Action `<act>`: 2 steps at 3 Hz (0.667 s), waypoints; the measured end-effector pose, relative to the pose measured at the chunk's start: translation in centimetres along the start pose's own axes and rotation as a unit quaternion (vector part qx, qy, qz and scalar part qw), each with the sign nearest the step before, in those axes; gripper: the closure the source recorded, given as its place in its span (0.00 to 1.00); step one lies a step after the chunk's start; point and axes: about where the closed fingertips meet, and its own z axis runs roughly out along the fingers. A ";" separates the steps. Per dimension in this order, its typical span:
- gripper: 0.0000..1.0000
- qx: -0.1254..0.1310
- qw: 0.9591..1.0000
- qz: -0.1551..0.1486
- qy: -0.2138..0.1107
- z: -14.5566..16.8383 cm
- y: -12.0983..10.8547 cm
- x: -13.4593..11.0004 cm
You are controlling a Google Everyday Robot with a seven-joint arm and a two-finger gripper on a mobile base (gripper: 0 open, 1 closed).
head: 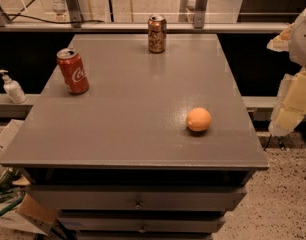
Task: Move orange can near coke can
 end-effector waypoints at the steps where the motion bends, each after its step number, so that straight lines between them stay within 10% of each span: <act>1: 0.00 0.000 1.000 0.000 0.000 0.0 0.0 0.0; 2: 0.00 -0.002 0.999 0.016 -0.033 1.8 -0.7 -0.2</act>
Offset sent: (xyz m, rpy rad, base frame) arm 0.0365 0.0049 -0.0492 0.2117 -0.0055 -0.0413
